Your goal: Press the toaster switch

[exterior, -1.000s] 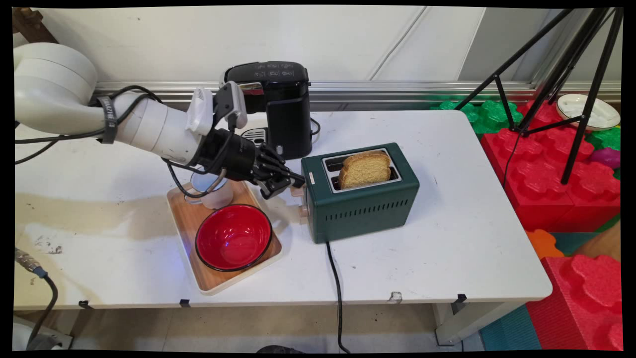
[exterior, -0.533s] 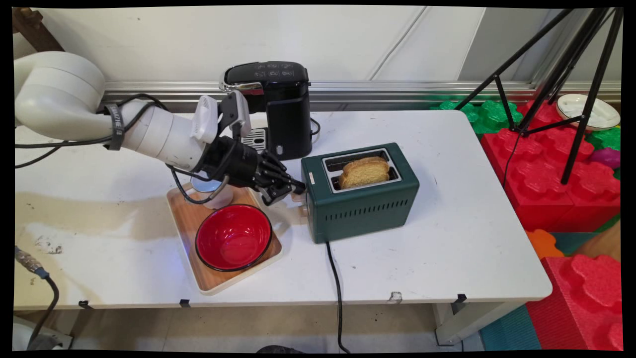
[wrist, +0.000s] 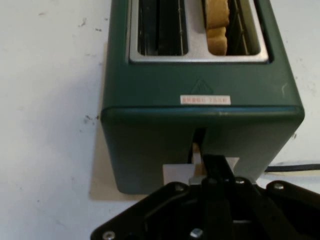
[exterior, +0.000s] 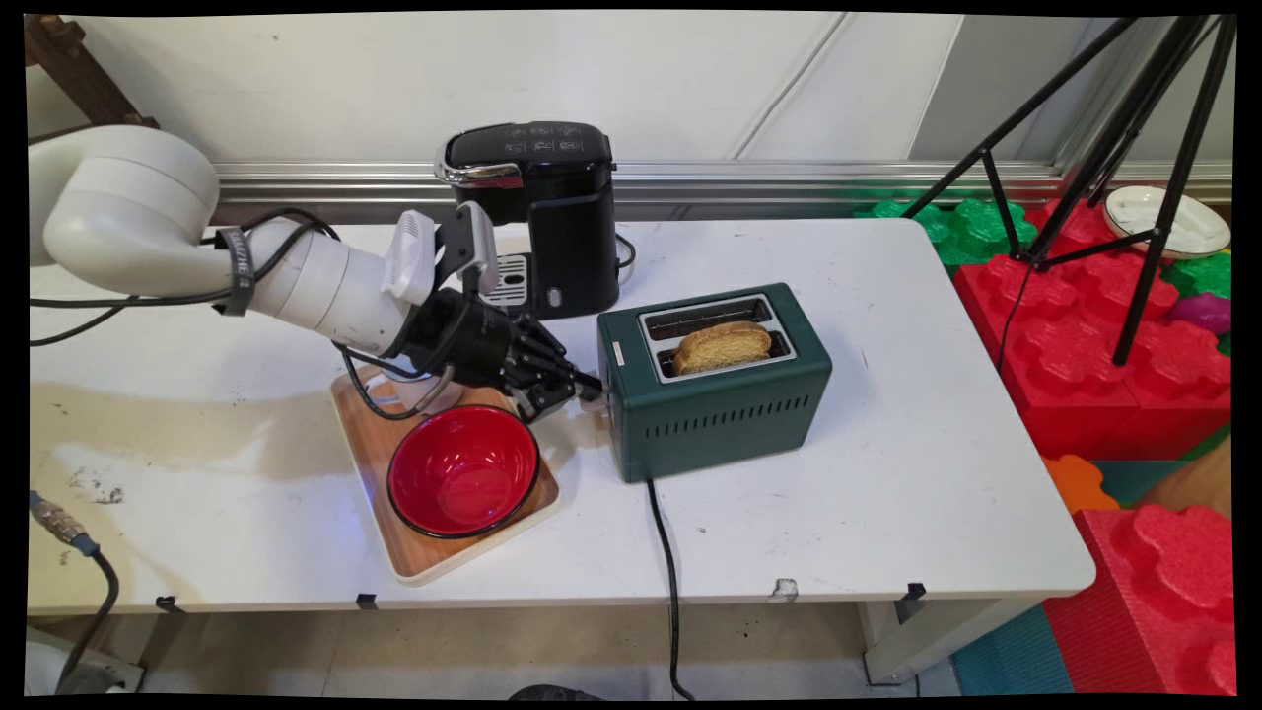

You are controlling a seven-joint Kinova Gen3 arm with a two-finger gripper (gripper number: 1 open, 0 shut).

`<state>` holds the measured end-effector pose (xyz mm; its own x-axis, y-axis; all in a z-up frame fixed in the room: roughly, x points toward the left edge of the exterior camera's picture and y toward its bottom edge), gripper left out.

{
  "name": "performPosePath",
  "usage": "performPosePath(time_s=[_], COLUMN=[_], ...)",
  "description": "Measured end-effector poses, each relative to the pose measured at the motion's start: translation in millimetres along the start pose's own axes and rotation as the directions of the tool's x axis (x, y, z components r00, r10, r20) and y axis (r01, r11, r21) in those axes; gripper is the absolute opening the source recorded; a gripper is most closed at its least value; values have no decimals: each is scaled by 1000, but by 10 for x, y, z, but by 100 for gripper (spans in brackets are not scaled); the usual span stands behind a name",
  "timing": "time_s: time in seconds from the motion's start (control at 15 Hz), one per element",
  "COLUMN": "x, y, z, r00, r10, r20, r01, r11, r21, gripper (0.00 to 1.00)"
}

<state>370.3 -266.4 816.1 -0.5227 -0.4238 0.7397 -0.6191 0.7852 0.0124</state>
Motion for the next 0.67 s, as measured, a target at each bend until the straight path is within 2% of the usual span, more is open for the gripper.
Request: performPosePath(time_s=[0.67], x=[-115], y=[-17], z=[18], r00=[1000], r10=[4], r20=[1], r01=[-4], r11=[1000], r21=[-1], gripper=[0])
